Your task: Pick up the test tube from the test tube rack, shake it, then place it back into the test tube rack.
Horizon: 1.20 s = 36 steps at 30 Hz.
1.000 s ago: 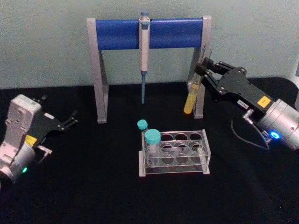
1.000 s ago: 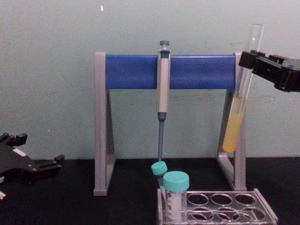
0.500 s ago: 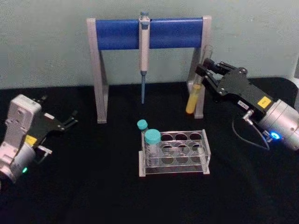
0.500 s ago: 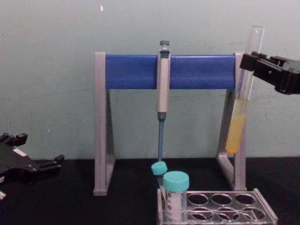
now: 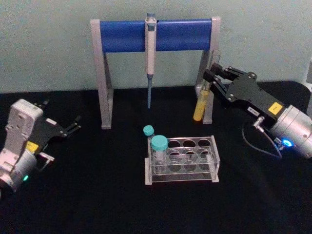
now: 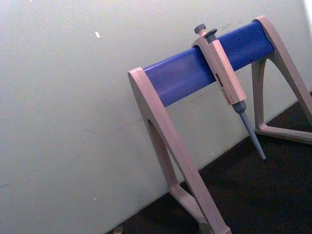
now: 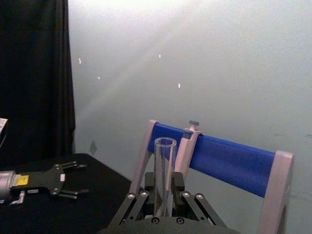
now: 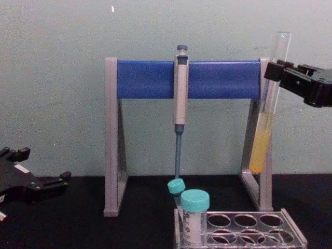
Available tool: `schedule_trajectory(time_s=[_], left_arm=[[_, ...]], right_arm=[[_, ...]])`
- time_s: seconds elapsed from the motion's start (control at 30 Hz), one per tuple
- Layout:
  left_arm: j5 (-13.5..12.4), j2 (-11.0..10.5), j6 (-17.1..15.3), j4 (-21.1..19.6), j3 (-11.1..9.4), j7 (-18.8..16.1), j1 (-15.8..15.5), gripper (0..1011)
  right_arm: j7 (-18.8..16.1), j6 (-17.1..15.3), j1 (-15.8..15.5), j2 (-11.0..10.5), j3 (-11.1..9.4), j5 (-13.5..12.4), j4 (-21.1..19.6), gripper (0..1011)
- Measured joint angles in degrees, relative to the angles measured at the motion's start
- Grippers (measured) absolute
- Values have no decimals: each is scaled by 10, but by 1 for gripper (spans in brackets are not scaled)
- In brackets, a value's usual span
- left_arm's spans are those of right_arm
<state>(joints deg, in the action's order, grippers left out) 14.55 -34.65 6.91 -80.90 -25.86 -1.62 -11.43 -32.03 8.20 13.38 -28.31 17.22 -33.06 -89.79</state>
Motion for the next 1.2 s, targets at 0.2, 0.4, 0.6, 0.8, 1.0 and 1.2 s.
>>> schedule_trajectory(time_s=[0.2,0.4,0.6,0.8,1.0,1.2], left_arm=[[0,0,0,0,0,0,0,1002],[0,0,0,0,0,0,0,1001],[0,0,0,0,0,0,0,1001],[0,0,0,0,0,0,0,1001],[0,0,0,0,0,0,0,1001],[0,0,0,0,0,0,0,1001]], right_arm=[[-23,-22,1,-17,3,-22,-8,228],[-49,-50,-4,-43,3,-60,-16,228],[-54,-65,-15,-75,2,-69,-27,228],[-31,-63,-26,-97,-2,-53,-40,228],[6,-52,-28,-102,-6,-10,-44,228],[28,-47,-8,-81,1,31,-30,228]])
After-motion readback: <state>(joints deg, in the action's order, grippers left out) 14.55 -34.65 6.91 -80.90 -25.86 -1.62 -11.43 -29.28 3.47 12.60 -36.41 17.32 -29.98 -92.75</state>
